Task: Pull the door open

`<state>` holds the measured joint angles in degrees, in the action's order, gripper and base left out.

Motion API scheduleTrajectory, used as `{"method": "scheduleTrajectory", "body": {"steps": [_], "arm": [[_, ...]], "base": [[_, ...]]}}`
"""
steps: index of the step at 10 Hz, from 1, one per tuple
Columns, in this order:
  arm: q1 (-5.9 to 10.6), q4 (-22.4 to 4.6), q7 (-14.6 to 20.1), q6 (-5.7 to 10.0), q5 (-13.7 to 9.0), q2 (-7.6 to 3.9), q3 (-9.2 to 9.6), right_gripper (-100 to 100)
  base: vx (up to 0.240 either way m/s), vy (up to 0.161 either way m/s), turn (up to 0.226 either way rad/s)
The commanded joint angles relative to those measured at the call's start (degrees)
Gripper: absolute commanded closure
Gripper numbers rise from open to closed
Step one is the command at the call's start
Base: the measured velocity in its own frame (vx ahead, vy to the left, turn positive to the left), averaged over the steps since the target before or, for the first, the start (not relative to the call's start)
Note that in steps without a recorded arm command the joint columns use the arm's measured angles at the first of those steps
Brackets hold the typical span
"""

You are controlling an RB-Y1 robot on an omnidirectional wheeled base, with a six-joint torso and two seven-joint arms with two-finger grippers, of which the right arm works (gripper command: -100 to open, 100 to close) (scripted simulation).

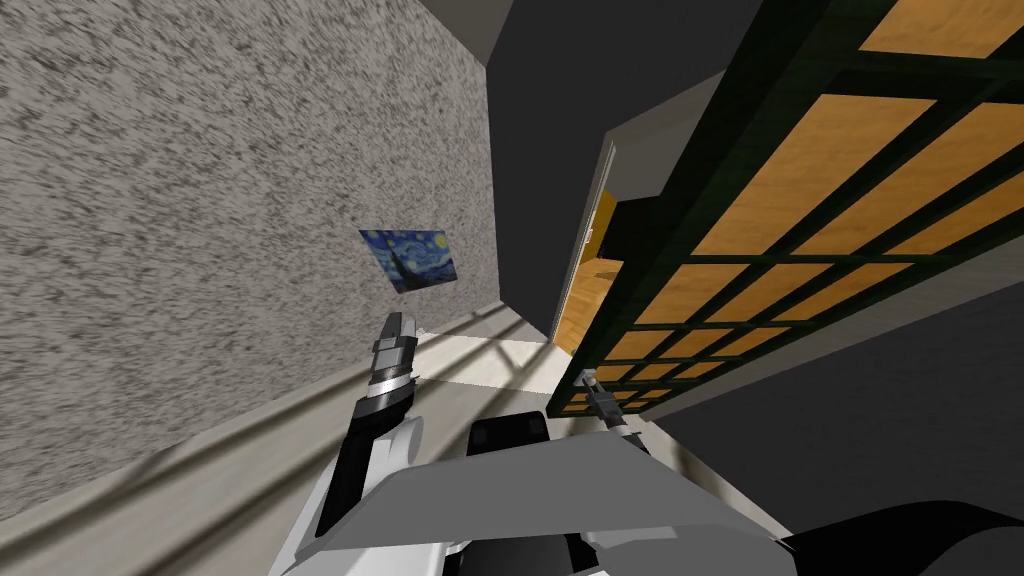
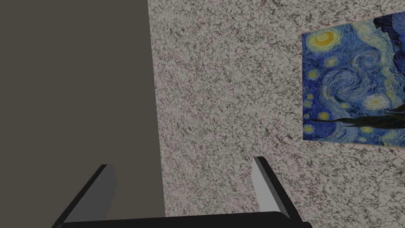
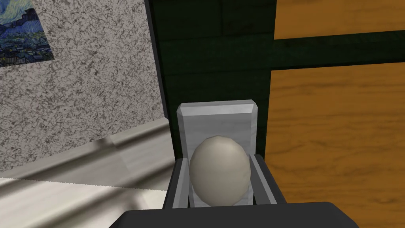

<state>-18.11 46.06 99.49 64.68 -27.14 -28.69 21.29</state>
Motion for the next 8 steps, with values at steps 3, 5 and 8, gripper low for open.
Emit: {"method": "scheduleTrajectory", "body": {"steps": [3, 5, 8], "arm": [[-0.06, -1.1, 1.3, 2.09, 0.7, -0.86, 0.85, 100], [-0.08, -1.7, 1.9, 3.02, 1.1, -1.27, 1.26, 100], [-0.04, -2.2, 2.3, 3.23, 1.3, -1.39, 1.58, 100]], "base": [[-0.209, -0.052, 0.137], [-0.189, -0.033, 0.123], [-0.15, -0.027, 0.069]]}}
